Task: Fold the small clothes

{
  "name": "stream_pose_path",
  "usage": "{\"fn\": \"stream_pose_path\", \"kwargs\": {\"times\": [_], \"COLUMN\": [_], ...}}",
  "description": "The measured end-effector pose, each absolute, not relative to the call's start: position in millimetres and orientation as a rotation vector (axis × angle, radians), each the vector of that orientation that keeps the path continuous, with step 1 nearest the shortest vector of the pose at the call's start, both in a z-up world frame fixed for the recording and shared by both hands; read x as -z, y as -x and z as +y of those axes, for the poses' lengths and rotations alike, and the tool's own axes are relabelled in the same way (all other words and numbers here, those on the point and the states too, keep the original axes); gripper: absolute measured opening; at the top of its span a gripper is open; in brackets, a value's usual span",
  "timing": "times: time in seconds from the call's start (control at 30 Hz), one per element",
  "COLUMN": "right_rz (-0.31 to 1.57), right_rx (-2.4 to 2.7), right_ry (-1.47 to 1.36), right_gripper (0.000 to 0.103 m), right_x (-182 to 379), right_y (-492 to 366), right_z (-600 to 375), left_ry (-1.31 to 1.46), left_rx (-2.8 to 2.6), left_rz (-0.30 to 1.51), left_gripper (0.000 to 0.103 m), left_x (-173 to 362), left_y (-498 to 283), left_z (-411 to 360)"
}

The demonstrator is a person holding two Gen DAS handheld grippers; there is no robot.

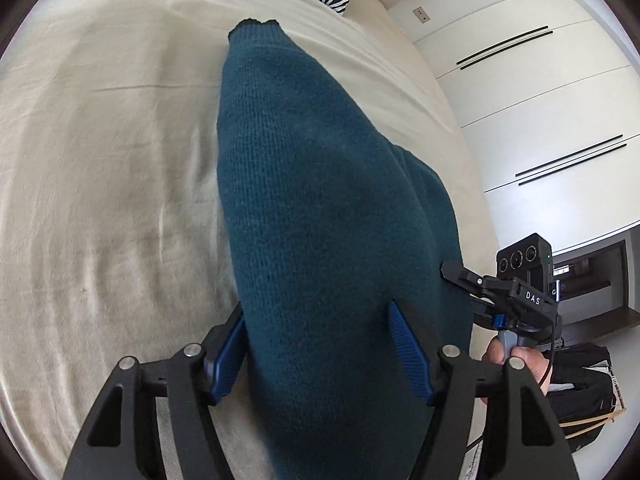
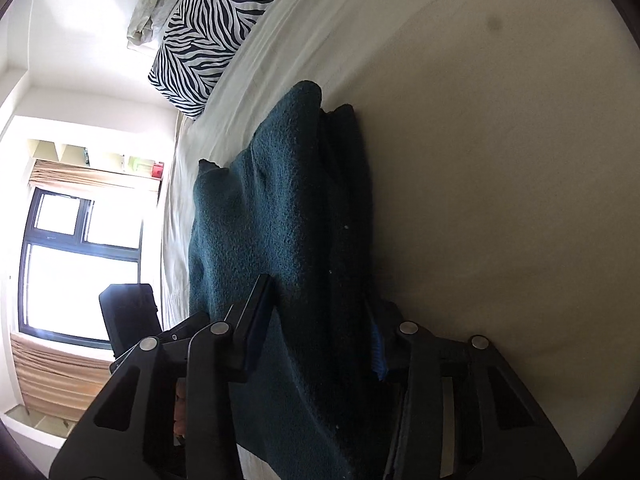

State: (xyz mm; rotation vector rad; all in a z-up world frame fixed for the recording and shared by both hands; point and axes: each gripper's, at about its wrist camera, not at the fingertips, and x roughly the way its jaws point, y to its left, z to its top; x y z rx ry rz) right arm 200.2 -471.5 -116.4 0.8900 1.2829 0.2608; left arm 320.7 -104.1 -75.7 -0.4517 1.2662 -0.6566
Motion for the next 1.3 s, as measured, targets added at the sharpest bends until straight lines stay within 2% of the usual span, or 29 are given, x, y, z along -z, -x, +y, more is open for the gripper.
{"fn": "stream_pose_path", "kwargs": {"times": [0.17,0.4,0.63,0.87,1.07,1.3], "right_rz": [1.301,1.253,1.155,1.111,1.138,1.207], "right_rx": [-0.19,-0.071,-0.116,-0.243,-0.329,-0.361], "right_ry": [-0.71,-0.27,-0.152,-0.177,-0.221,-0.297], "right_gripper": [0.026,0.021,0.021,0.021,0.021,0.021], "right_x": [108.0,54.8,-4.0,-41.0,-29.3,7.5], "right_y": [-211.6,-210.7,-180.0,-134.2,-117.0,-104.3], "right_z": [-447.1,-378.9,-312.4,-225.7,-147.8,-107.8], "left_ry": [0.4,0.304,0.216,0.216,0.24,0.264], "left_rx": [0.627,0.61,0.612,0.597,0.557,0.52], "left_rz": [1.267,1.205,1.081,1.052,1.045,1.087], "left_gripper": [0.054,0.042,0.042,0.042,0.042,0.043], "left_x": [70.4,40.8,-15.4,-39.2,-25.4,13.8], "left_y": [-318.6,-305.5,-258.0,-198.4,-160.6,-145.2], "left_z": [-114.7,-120.7,-90.6,-16.9,48.7,88.2]}}
